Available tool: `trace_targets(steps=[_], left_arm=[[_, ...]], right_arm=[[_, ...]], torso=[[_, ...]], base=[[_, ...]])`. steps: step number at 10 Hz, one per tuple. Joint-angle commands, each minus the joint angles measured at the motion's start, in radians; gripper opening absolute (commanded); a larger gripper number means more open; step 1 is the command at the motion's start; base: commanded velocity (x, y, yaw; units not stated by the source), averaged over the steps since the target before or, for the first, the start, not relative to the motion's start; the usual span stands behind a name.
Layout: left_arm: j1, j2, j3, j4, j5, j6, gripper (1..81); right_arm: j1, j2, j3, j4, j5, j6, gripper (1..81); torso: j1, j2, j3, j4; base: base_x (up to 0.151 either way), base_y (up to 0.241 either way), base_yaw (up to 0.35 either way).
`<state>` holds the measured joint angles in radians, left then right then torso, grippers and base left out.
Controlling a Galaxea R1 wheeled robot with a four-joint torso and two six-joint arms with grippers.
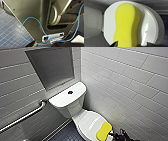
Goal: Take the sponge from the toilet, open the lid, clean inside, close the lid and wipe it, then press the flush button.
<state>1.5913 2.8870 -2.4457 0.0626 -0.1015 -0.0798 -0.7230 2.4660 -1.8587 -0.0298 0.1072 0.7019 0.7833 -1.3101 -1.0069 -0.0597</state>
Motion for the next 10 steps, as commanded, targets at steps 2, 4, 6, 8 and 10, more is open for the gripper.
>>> trace_targets(steps=[2, 4, 6, 8, 10], left_arm=[[0.037, 0.003, 0.01, -0.007, 0.086, 0.002, 81.1], [0.037, 0.003, 0.01, -0.009, 0.085, 0.002, 81.1], [0.037, 0.003, 0.01, -0.01, 0.086, 0.002, 81.1], [0.037, 0.003, 0.01, -0.01, 0.086, 0.002, 81.1], [0.037, 0.005, 0.01, -0.01, 0.086, 0.002, 81.1]], right_arm=[[0.11, -0.011, 0.0, 0.01, -0.032, 0.007, 81.1], [0.115, 0.007, -0.014, 0.01, -0.031, 0.01, 81.1], [0.122, 0.014, -0.014, 0.016, -0.031, 0.011, 81.1], [0.134, 0.015, -0.016, 0.021, -0.032, 0.031, 81.1], [0.15, 0.018, -0.017, 0.021, -0.032, 0.034, 81.1]], torso=[[0.074, -0.115, -0.003, 0.0], [0.05, -0.08, -0.042, 0.0], [0.076, -0.125, -0.075, 0.0], [0.084, -0.138, -0.05, 0.0], [0.085, -0.139, -0.06, 0.0]], base=[[0.0, 0.0, 0.0], [0.0, 0.0, 0.0], [0.0, 0.0, 0.0], [0.0, 0.0, 0.0], [0.0, 0.0, 0.0]])
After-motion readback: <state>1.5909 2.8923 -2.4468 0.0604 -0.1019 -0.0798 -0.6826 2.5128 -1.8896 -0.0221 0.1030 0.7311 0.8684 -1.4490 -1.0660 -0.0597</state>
